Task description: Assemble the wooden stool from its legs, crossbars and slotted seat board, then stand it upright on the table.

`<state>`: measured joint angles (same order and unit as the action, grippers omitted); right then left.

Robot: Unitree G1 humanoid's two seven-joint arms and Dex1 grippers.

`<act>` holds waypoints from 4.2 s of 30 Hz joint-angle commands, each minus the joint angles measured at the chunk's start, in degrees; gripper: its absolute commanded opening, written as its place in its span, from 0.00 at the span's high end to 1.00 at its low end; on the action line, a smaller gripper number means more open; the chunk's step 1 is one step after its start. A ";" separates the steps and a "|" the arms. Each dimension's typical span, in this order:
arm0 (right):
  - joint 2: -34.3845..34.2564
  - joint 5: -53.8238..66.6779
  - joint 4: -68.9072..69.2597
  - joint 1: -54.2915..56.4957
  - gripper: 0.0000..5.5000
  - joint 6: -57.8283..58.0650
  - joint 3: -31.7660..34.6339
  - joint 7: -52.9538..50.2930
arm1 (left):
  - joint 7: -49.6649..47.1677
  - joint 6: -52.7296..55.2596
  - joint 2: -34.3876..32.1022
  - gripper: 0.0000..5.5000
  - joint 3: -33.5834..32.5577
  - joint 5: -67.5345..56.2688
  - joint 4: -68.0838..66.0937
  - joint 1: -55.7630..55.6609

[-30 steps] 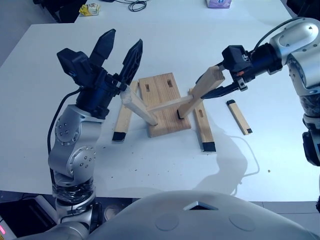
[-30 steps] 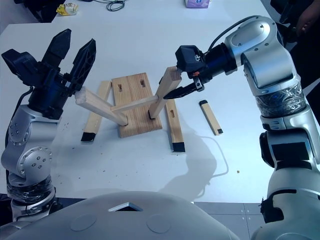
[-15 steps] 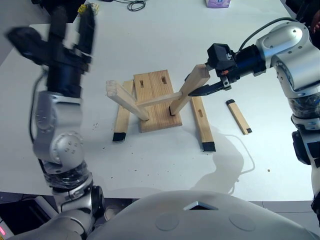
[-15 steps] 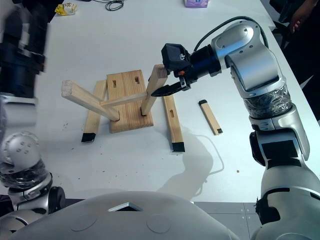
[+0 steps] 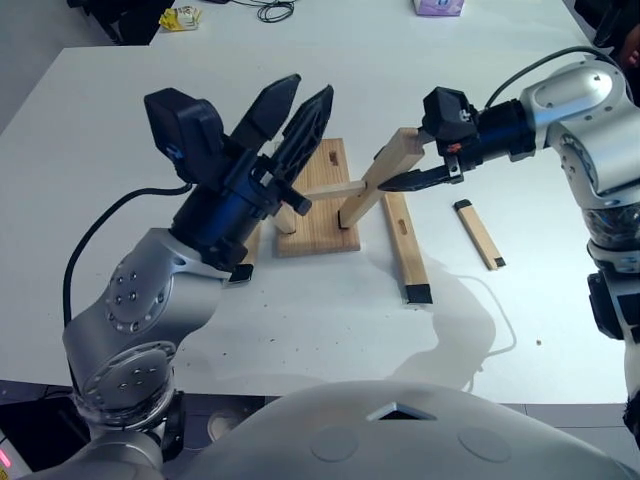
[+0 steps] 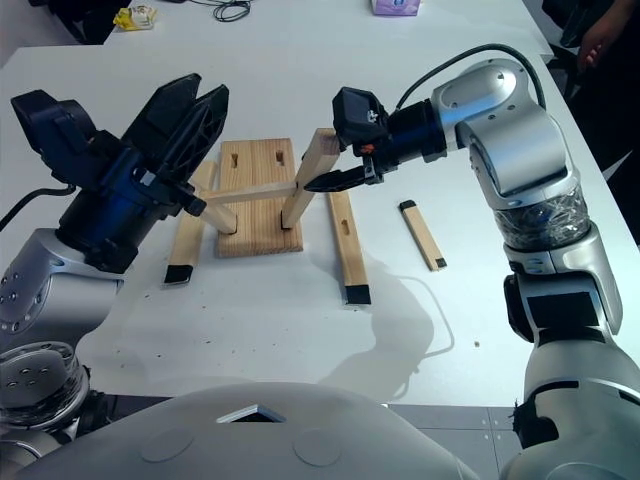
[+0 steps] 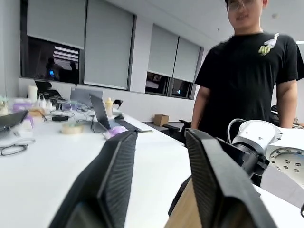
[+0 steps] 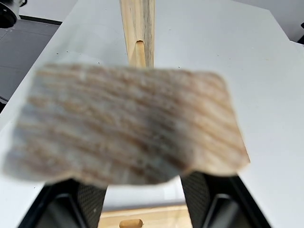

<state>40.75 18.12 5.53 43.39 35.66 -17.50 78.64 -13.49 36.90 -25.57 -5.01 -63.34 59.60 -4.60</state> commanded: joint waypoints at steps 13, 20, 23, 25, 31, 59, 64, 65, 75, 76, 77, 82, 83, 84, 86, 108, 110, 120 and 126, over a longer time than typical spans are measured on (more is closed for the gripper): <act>-4.84 -1.74 -3.02 5.70 0.63 5.50 -6.55 -3.32 | -8.53 5.86 4.86 1.00 20.02 31.53 -9.07 2.54; -6.64 -2.63 -5.67 10.74 0.63 6.71 -8.74 -2.15 | -6.23 3.91 8.87 1.00 21.16 39.76 -8.98 1.97; -6.23 -3.42 -6.30 10.50 0.63 5.84 -9.27 -1.70 | -5.43 2.39 11.82 1.00 18.89 40.80 -7.90 0.47; -6.10 -3.56 -6.25 10.20 0.63 5.78 -9.38 -1.58 | -5.05 1.69 13.61 1.00 18.10 41.36 -7.30 -0.11; -7.02 -3.49 -6.33 10.76 0.63 5.89 -9.82 -1.61 | -3.38 11.79 13.92 1.00 23.11 41.51 -11.38 8.73; -8.24 -2.70 -2.76 10.67 0.63 9.99 -9.95 -0.62 | 6.59 2.44 21.32 1.00 2.43 33.90 -2.20 -8.43; -6.20 -2.29 -0.29 8.08 0.63 11.75 -8.28 -3.03 | -0.21 3.71 11.38 1.00 -21.00 24.52 -4.76 -22.90; -5.72 -2.36 0.05 7.59 0.63 12.03 -7.90 -3.65 | -1.42 5.10 9.71 1.00 -24.95 24.33 -6.22 -21.55; -4.78 -2.68 0.90 5.05 0.63 13.89 -6.22 -8.83 | 14.35 1.54 4.56 1.00 -24.22 35.26 -11.36 16.12; -5.08 -2.55 0.92 5.25 0.63 13.75 -6.66 -8.69 | 14.81 0.94 4.48 1.00 -21.04 36.94 -11.09 16.98; -5.27 -2.37 1.06 5.48 0.63 13.61 -7.17 -8.40 | 15.06 0.15 4.36 1.00 -18.01 38.94 -11.46 17.01; -5.20 -3.43 -1.27 8.12 0.63 10.54 -10.41 -5.09 | 13.69 -3.74 5.87 1.00 -12.34 44.55 -14.38 12.66; -5.00 -3.65 -1.98 9.03 0.63 9.89 -10.97 -4.09 | 13.11 -4.06 6.44 1.00 -12.07 45.09 -14.21 11.90; -4.83 -4.03 -2.98 10.04 0.63 8.98 -11.51 -3.08 | 12.35 -4.14 7.26 1.00 -11.75 45.53 -13.75 11.33; -5.01 -4.81 -5.17 11.86 0.63 7.20 -12.43 -1.49 | 11.11 -4.66 8.65 1.00 -11.17 46.65 -12.73 11.62; -11.32 -7.49 -8.62 16.55 0.63 4.29 -17.17 4.49 | 10.92 -6.52 21.10 1.00 17.70 55.09 -13.71 13.60; -11.74 -7.69 -7.86 15.85 0.63 4.56 -17.47 4.73 | 11.02 -7.51 21.42 1.00 16.96 55.47 -14.81 14.62; -14.54 -8.08 -7.77 15.47 0.63 4.89 -16.22 4.49 | 12.19 -14.93 23.51 1.00 10.58 52.67 -20.82 19.39; -14.50 -6.38 -6.00 15.07 0.63 7.87 -13.77 3.71 | 15.26 -17.75 21.14 1.00 6.03 49.68 -23.21 21.08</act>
<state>31.24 8.13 -2.49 60.35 42.13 -29.93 82.43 -2.89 19.16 -3.87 -0.41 -10.90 37.28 16.45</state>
